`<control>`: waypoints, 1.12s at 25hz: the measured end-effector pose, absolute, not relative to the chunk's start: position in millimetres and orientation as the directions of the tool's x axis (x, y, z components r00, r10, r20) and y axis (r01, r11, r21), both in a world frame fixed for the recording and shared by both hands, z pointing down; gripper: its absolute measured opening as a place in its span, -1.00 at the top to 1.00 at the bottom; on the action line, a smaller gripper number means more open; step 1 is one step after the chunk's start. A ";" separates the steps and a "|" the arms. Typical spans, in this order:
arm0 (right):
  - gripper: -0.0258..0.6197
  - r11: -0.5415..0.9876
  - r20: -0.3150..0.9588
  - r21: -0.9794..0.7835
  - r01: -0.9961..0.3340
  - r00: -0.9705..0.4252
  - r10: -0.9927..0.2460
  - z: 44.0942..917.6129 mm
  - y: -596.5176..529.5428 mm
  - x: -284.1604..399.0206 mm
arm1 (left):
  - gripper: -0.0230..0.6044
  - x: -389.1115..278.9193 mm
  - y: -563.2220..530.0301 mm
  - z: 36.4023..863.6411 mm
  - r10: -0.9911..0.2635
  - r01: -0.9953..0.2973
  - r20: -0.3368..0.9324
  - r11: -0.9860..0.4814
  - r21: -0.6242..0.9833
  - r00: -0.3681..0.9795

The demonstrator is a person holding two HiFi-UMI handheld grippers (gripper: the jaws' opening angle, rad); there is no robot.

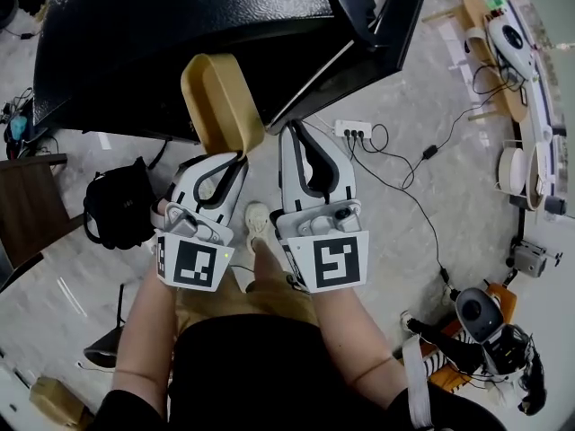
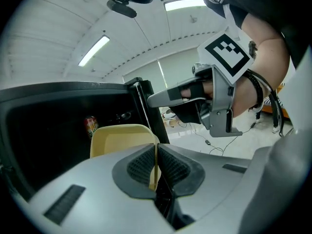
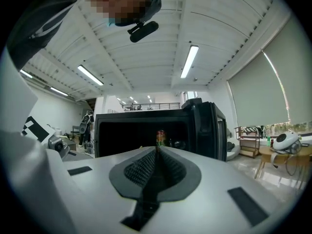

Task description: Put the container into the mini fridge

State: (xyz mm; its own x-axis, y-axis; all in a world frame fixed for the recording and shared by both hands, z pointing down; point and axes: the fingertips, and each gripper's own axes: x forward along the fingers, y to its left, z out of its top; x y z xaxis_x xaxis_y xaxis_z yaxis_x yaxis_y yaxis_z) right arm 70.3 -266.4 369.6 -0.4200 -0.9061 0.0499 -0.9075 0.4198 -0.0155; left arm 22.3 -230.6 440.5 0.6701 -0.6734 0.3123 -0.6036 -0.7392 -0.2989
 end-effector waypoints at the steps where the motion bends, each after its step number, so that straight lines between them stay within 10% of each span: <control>1: 0.78 0.416 0.054 -0.015 -0.909 -0.416 -0.908 373.1 -267.8 71.2 | 0.82 21.1 -234.2 445.7 -0.673 -0.606 0.318 -0.740 -0.293 0.668; 28: 0.78 0.363 0.118 -0.041 -0.931 -0.366 -0.923 404.7 -278.6 68.6 | 0.81 10.0 -277.6 535.6 -0.540 -0.418 0.582 -0.841 -0.343 0.608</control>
State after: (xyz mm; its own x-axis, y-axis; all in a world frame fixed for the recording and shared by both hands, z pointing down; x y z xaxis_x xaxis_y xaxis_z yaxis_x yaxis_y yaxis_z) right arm 68.6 -278.6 404.7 -0.3657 -0.9232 0.1184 -0.9307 0.3634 -0.0409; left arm 10.0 -277.6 535.6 0.6081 -0.5396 0.5822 -0.4185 -0.8412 -0.3425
